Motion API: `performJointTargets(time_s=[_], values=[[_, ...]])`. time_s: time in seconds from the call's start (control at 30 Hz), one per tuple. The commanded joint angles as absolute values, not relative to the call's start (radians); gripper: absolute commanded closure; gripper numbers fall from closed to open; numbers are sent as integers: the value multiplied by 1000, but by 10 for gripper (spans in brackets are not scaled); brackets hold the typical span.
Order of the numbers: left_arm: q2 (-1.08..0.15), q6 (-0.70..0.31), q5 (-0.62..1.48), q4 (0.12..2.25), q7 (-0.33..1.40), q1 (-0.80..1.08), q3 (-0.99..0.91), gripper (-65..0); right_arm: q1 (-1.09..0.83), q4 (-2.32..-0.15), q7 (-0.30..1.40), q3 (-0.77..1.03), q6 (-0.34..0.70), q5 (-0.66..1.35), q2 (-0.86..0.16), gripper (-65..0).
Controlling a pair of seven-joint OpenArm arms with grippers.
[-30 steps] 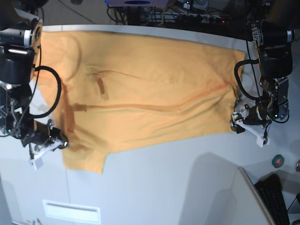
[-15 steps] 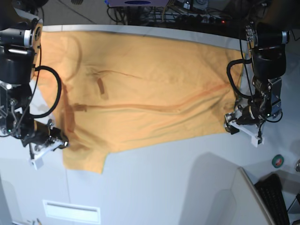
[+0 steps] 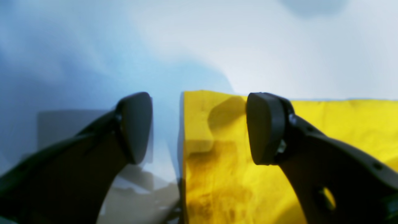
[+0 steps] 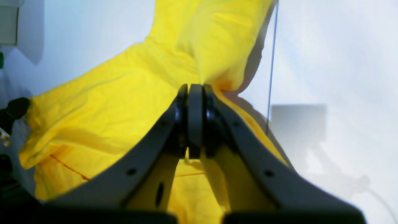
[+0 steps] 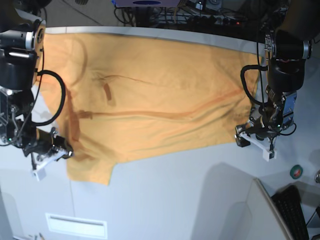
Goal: Layout the t-shirt on the table in an organized manner, then fold the t-shirt properly
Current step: 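Pull the shirt sides apart with both grippers to smooth it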
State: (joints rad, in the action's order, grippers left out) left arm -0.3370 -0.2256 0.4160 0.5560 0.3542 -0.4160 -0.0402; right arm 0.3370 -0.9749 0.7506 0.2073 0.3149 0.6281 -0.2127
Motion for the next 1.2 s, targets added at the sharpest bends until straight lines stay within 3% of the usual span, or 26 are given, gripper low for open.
performJointTargets(time_s=[0.0,0.2,0.27,0.37,0.47,0.77,0.97,1.17], values=[[-335,-229,418,556,392,-426,-41,-456,364,-992,734,211,329,647,-225,0],[-323,-229,415,553,387,-438,-27,-443,364,-992,734,211,329,647,-225,0],[-320,-229,412,556,387,-438,-27,-359,364,-992,734,211,329,647,-225,0],[-320,-229,414,556,387,-438,-25,-146,364,-992,734,211,329,647,-225,0],[-320,-229,412,556,387,-438,-25,0,364,-992,734,209,329,647,-226,0],[-326,-229,410,604,397,-493,-24,0,398,-990,733,206,331,645,-251,0],[-326,-229,410,780,542,-496,-24,0,464,-964,723,205,332,644,-308,0],[-326,-229,410,825,578,-493,-24,0,552,-799,601,-10,348,552,-354,0]])
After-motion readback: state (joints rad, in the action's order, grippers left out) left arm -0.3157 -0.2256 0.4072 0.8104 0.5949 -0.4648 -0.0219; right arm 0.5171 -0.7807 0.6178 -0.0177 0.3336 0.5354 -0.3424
